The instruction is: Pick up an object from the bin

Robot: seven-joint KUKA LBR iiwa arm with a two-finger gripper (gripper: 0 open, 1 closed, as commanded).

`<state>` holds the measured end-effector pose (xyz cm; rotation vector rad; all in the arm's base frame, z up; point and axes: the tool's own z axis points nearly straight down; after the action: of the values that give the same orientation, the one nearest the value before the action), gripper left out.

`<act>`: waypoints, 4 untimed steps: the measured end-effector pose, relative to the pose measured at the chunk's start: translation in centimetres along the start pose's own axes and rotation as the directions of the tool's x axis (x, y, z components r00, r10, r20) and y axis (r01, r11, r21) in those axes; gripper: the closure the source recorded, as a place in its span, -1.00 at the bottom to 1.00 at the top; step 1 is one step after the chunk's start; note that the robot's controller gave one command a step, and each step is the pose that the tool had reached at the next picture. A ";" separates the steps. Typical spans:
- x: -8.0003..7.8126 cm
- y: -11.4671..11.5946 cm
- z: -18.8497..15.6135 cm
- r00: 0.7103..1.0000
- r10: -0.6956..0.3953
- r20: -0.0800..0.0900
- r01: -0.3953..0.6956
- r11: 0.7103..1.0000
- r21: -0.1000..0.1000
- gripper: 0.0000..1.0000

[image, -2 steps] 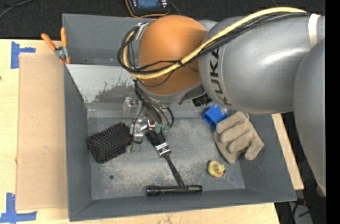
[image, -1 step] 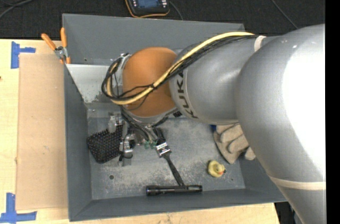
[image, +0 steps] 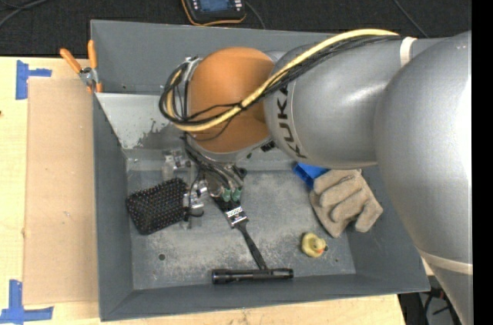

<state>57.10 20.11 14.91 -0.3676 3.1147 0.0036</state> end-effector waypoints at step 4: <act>-0.9 -1.0 7.6 0.999 0.050 0.003 -0.050 0.999 -0.006 1.00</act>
Offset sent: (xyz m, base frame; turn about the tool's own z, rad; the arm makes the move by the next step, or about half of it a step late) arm 0.0028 0.0035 -0.0791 0.0265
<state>58.20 19.39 7.33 -0.2900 3.1204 0.0142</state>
